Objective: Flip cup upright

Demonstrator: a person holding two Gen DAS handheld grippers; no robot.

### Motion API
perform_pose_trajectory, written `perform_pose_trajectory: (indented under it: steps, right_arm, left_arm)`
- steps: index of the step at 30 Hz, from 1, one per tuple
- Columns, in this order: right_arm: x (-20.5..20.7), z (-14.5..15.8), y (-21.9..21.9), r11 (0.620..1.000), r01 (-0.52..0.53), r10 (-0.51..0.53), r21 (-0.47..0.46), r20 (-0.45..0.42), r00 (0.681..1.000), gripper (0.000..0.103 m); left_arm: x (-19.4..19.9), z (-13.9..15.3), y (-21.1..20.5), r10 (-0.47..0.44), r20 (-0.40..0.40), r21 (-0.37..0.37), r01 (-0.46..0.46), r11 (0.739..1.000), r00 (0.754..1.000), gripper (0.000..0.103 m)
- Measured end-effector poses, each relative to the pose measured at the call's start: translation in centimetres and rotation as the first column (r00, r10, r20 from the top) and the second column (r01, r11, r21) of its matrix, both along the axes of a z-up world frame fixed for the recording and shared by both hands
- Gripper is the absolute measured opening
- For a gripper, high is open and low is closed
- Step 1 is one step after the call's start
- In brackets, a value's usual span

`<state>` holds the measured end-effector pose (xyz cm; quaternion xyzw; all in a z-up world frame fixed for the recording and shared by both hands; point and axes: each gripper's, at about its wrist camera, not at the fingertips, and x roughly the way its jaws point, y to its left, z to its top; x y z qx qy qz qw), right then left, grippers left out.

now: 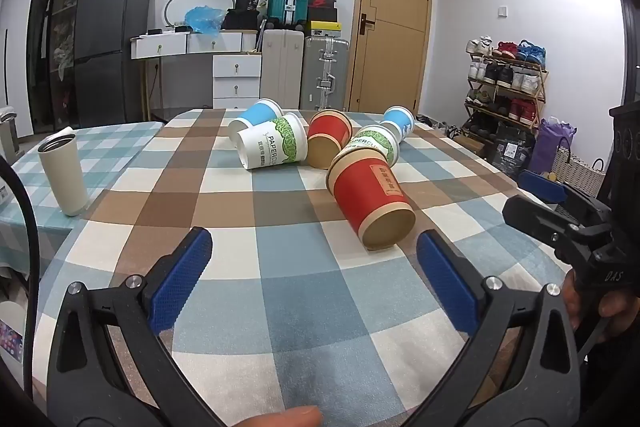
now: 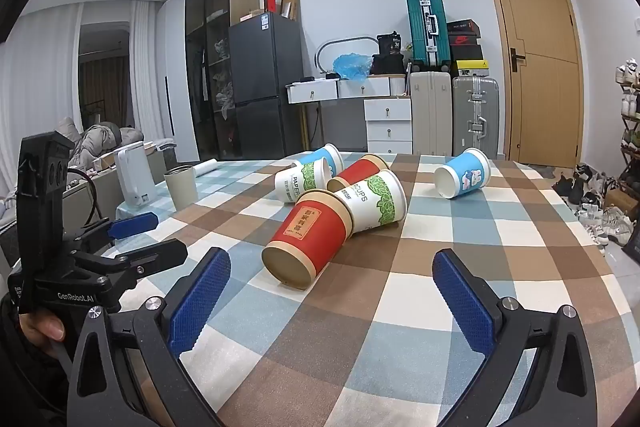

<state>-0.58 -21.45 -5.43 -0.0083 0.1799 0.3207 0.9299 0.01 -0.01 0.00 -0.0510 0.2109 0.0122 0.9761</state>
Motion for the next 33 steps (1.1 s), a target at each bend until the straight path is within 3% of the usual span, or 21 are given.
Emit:
perform_pose_trajectory:
  steps: [33]
  right_arm:
    - [0.03, -0.03, 0.04, 1.000, 0.000, 0.000, 0.006, 0.000, 1.000, 0.103]
  left_arm:
    - [-0.10, 0.02, -0.12, -0.005, 0.003, -0.002, 0.005, 1.000, 1.000, 0.102]
